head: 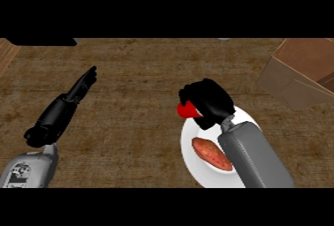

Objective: Pick the can from the plate and place it in the cardboard box

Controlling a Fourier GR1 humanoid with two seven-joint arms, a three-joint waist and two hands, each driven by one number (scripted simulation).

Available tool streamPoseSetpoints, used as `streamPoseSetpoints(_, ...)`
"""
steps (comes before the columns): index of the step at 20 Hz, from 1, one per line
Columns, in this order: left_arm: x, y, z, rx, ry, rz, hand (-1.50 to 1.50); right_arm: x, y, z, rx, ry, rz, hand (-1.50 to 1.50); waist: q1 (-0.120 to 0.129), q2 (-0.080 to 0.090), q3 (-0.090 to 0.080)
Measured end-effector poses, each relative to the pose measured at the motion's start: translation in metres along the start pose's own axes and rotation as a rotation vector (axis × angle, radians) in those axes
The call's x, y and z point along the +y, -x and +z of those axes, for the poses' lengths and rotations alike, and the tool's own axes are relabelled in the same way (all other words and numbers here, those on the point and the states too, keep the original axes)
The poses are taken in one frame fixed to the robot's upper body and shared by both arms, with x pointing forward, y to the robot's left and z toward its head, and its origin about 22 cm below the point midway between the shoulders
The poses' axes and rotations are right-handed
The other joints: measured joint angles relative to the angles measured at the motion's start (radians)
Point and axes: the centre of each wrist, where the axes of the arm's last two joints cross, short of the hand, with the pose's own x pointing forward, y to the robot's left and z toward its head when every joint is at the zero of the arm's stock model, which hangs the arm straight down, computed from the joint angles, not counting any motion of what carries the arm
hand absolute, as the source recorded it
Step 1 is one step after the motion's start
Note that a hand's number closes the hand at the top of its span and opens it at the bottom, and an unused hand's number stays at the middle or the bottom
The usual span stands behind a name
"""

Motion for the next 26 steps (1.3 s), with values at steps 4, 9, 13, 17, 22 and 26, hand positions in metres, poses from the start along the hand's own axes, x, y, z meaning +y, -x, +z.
streamPoseSetpoints(4,0.001,-0.002,-0.002,0.004,-0.010,0.000,0.00,-0.031,-0.002,-0.009,0.009,0.102,0.032,1.50,-0.010,-0.003,0.000)
streamPoseSetpoints(9,0.003,0.004,-0.002,0.014,-0.019,0.003,0.00,-0.077,-0.011,-0.007,0.112,0.266,-0.022,1.50,-0.021,-0.005,-0.001)
streamPoseSetpoints(13,0.005,0.003,0.000,0.018,-0.023,0.000,0.00,-0.109,0.009,0.004,0.277,0.403,-0.119,1.50,-0.024,-0.007,0.000)
streamPoseSetpoints(17,0.009,0.005,0.001,0.011,-0.018,-0.001,0.00,-0.134,0.037,0.009,0.422,0.495,-0.165,1.50,-0.018,-0.004,0.000)
streamPoseSetpoints(22,0.003,0.005,0.000,0.011,-0.015,-0.006,0.00,-0.157,0.083,0.014,0.552,0.556,-0.203,1.50,-0.011,-0.002,0.000)
streamPoseSetpoints(26,0.000,0.002,0.001,0.003,-0.008,-0.007,0.00,-0.169,0.126,0.020,0.623,0.544,-0.165,1.50,-0.005,0.001,0.000)
